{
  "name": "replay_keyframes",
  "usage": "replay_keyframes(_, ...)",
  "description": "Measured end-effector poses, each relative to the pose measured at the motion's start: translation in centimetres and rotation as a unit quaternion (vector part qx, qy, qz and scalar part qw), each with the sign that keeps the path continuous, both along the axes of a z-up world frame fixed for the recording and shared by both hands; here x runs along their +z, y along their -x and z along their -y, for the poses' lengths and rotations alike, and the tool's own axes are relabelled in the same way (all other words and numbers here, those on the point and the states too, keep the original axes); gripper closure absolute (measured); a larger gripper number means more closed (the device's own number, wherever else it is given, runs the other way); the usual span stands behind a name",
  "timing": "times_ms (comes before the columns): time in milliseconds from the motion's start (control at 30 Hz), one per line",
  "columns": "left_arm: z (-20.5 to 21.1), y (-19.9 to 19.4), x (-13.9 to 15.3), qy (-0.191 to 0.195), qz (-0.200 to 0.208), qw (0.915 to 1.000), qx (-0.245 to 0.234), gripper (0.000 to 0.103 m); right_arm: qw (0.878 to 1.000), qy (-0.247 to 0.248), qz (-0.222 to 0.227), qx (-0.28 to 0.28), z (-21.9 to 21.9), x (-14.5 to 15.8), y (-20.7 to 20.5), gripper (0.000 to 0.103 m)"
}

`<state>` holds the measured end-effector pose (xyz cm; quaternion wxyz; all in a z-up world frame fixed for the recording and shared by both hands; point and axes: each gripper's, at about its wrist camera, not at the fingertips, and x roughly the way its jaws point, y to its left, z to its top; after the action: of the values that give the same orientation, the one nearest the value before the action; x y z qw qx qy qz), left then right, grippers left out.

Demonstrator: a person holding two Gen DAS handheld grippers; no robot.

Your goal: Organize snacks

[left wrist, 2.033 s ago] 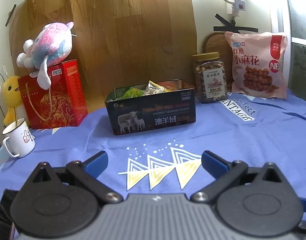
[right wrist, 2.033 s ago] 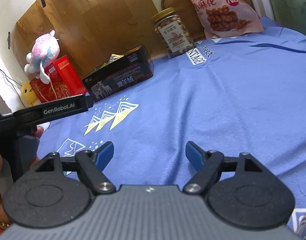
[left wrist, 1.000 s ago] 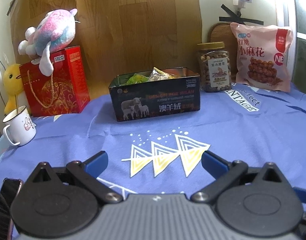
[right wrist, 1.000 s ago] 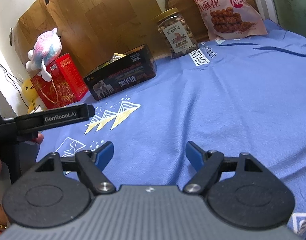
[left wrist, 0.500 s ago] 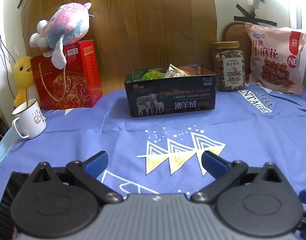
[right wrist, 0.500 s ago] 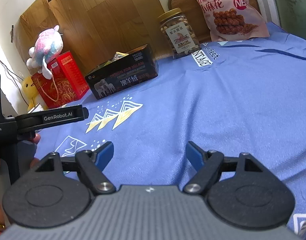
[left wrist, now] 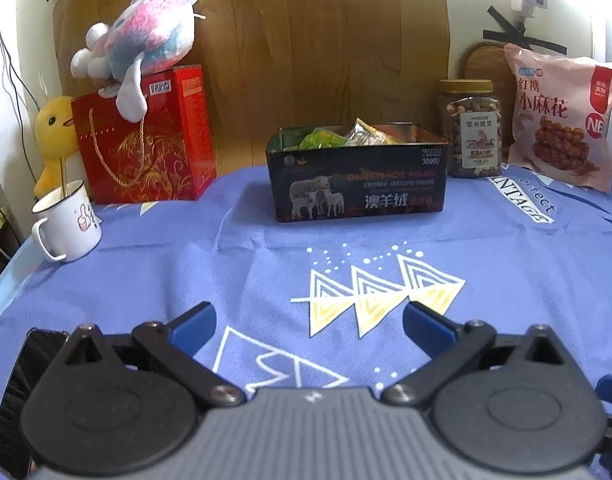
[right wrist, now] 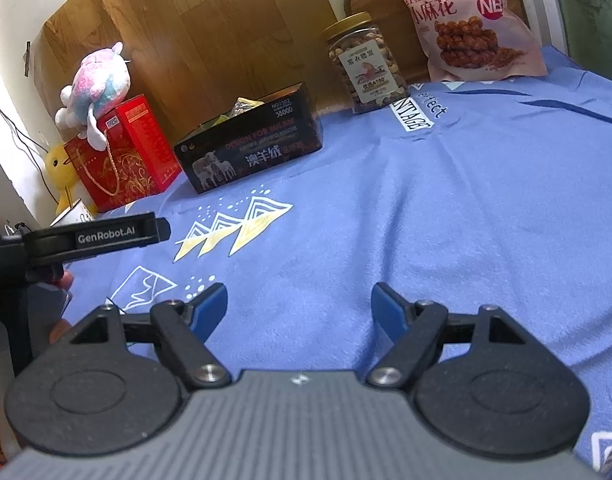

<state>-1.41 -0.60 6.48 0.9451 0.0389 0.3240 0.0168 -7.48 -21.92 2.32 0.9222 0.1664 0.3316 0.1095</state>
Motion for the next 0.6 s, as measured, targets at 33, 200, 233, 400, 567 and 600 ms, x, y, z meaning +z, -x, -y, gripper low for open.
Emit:
replay_keyframes(33,-0.1,0.0,-0.1,0.000,-0.002,1.0000,-0.003,0.000,1.000,0.002,0.001,0.001,-0.1,0.0,0.0,0.022)
replay_keyframes(200,-0.4,-0.2,-0.2,0.002,-0.010,0.9999,-0.009,0.000,1.000,0.001,-0.001,0.005,-0.6,-0.2,-0.2,0.022)
replay_keyframes(233,-0.5,-0.2,-0.2,0.004,-0.009,0.9999,-0.009,0.000,1.000,0.003,0.000,0.006,-0.8,-0.2,-0.2,0.022)
replay_keyframes(400,-0.8,-0.2,-0.1,0.011,-0.009,0.9998,-0.009,0.000,1.000,0.010,0.001,0.004,-0.9,0.0,-0.5,0.022)
replay_keyframes(567,-1.0,-0.3,-0.3,0.015,-0.014,0.9997,-0.012,0.000,1.000,0.013,0.000,0.003,-1.1,0.0,-0.6,0.022)
replay_keyframes(600,-1.0,-0.3,-0.3,0.016,-0.013,0.9997,-0.012,0.000,1.000,0.014,0.000,0.005,-1.2,0.0,-0.6,0.022)
